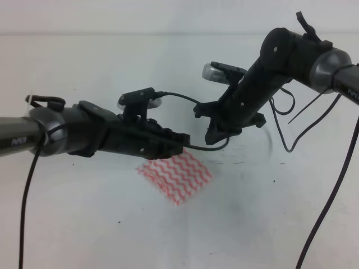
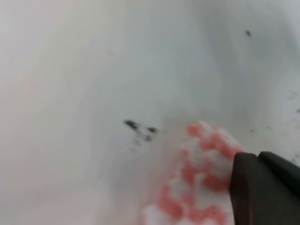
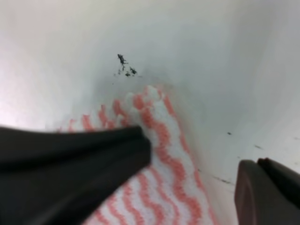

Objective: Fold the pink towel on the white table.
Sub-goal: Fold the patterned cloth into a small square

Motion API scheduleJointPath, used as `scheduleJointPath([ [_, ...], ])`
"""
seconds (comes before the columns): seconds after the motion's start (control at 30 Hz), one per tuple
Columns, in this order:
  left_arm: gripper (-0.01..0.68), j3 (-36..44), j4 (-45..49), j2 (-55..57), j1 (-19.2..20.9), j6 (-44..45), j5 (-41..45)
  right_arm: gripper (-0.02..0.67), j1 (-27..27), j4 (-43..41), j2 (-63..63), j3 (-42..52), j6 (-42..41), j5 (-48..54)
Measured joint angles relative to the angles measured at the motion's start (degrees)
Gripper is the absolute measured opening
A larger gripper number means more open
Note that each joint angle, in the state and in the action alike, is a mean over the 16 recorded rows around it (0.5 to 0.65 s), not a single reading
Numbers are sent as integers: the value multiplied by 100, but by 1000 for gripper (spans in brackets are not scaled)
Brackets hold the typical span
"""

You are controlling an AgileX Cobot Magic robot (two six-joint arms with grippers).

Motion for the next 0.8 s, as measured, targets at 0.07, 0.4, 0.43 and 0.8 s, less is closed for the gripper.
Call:
scheduleJointPath([
  [0.07,-5,0,0,2,-34,7,-32,-18,-2,11,0,0,0,-1],
  [0.4,-6,-7,2,16,-119,-34,-252,-18,-13,39,-10,-1,0,-1],
  [0.43,-6,-15,4,22,-119,-40,-265,-18,-13,39,-10,-1,0,0],
  [0.8,-6,-257,117,180,-119,-119,-160,-18,-25,31,-10,-1,-4,49],
])
